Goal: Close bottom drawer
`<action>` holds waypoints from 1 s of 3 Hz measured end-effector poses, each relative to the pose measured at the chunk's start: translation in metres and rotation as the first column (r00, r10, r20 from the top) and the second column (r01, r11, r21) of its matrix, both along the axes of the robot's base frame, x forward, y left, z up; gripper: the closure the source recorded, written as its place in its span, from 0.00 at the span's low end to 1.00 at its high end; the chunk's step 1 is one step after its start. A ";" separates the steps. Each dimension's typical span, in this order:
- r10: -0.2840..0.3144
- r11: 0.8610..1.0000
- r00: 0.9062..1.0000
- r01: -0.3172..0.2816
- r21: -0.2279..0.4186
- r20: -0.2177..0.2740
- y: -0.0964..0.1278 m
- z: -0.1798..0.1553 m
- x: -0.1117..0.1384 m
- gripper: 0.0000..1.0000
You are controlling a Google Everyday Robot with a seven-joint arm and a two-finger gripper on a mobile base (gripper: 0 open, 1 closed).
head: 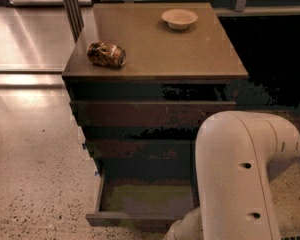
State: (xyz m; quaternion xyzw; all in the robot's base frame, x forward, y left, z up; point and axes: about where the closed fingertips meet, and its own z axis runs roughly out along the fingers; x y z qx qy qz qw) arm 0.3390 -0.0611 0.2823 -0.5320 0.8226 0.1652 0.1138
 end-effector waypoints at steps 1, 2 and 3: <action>-0.036 0.999 0.998 0.034 0.023 0.060 0.005 0.001 0.016 1.00; -0.037 0.999 0.998 0.035 0.034 0.051 0.005 0.001 0.013 1.00; -0.046 0.989 0.999 0.048 0.136 -0.021 0.037 -0.016 -0.002 1.00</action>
Offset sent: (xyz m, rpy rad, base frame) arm 0.0097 -0.0002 0.0031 0.0503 -0.0440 -0.0474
